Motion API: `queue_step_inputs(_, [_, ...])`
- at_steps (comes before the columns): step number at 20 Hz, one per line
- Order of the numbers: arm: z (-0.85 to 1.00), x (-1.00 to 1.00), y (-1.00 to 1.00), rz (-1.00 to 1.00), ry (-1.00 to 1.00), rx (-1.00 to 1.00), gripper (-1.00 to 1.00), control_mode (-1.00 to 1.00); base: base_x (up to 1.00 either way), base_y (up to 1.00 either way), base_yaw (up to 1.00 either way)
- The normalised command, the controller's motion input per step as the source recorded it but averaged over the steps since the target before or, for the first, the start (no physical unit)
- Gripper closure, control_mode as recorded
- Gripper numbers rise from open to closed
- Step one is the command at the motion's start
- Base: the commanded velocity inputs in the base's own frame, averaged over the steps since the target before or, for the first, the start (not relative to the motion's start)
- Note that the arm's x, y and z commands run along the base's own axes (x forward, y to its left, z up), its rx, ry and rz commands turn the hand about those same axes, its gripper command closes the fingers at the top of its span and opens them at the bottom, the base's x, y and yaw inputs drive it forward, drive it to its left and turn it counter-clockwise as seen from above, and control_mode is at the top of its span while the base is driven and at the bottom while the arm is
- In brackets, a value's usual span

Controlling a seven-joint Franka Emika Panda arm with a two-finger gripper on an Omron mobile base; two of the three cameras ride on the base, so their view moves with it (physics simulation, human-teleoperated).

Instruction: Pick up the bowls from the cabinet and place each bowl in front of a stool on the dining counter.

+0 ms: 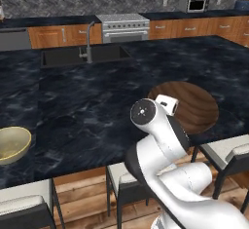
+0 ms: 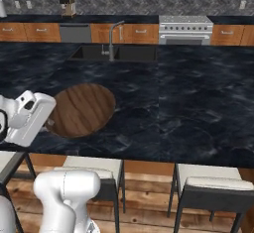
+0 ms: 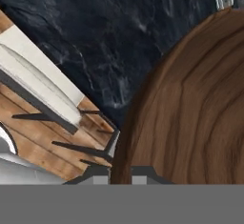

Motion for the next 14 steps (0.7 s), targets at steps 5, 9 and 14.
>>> queue_step_inputs(5, [-0.22, 0.69, 0.13, -0.05, 0.01, 0.01, 1.00, -1.00, 0.00, 0.00, 0.00])
queue_step_inputs(9, [-0.29, 0.85, 0.15, -0.04, 0.13, 0.04, 1.00, -1.00, 0.00, 0.00, 0.00])
queue_step_inputs(14, [-0.29, 0.77, 0.23, -0.01, 0.22, 0.06, 1.00, -1.00, 0.00, 0.00, 0.00])
